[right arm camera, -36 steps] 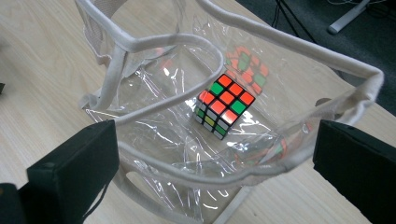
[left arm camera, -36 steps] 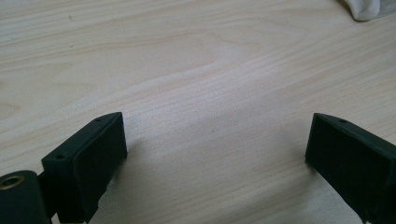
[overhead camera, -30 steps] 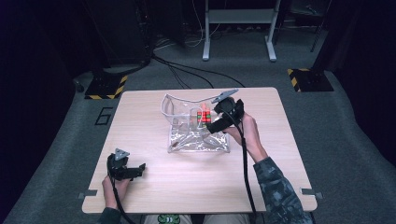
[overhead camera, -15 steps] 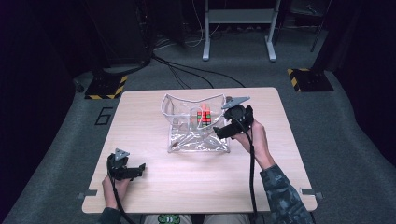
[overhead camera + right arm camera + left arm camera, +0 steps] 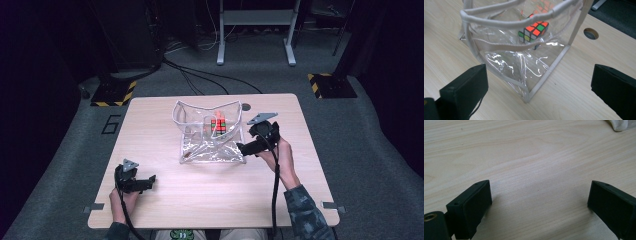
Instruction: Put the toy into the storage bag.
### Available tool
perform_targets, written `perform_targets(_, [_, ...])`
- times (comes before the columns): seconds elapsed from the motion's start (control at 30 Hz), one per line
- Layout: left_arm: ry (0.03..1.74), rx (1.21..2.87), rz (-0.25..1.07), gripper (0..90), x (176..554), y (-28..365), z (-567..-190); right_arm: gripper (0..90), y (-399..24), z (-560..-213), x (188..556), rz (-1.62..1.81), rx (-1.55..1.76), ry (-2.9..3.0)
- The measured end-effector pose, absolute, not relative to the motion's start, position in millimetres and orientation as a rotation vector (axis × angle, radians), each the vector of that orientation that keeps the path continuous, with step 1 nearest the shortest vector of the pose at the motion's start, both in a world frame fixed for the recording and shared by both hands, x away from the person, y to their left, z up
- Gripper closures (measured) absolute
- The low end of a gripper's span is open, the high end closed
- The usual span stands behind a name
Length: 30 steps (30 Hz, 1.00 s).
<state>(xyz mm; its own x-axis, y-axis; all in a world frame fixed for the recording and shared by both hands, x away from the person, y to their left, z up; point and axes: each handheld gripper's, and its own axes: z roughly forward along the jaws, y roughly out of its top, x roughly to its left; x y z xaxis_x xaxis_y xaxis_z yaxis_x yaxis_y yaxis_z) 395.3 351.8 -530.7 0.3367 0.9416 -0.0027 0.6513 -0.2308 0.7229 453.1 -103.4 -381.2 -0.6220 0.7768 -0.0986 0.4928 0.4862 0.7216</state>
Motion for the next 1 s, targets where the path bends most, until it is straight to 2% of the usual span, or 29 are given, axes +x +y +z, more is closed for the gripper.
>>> perform_targets(1.0, [1.393,1.972,0.591,5.2,395.6,351.7,-530.7,0.6,-167.2,-460.4,425.4,0.856,1.31,2.251])
